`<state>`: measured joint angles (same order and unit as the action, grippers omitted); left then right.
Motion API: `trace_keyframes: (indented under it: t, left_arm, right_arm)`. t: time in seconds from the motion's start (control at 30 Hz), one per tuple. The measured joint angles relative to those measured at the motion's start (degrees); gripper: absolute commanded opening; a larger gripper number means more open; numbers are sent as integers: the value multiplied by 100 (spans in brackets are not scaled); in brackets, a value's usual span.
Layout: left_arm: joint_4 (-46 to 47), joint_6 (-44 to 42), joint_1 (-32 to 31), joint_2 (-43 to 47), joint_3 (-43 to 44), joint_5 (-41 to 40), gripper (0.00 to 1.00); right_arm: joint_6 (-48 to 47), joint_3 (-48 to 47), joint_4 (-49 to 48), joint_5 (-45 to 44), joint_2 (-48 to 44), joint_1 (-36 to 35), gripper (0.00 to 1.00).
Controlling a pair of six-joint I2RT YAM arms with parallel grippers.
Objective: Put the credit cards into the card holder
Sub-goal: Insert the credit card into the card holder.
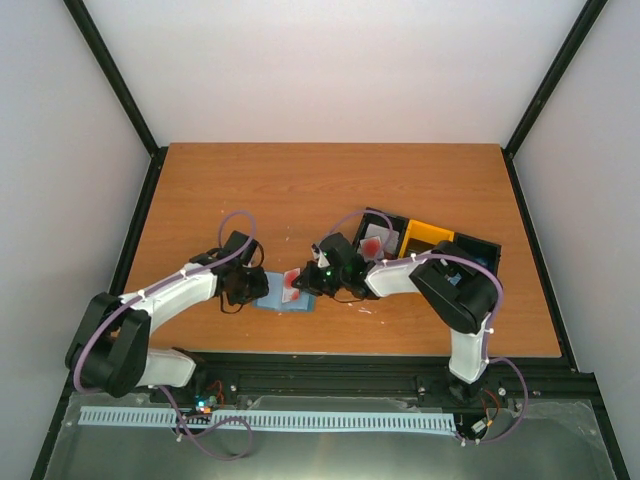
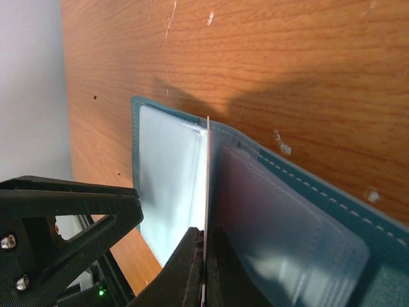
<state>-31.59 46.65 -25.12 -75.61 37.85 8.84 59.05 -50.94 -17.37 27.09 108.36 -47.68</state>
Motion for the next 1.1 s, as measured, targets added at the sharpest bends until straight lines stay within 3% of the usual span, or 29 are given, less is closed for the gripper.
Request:
trace_keyframes:
  t: [1.1]
  left_arm:
    - [269,-103,39,-105,-310,131,21]
  right_arm:
    - [879,74,-1268,-190,546,-385,3]
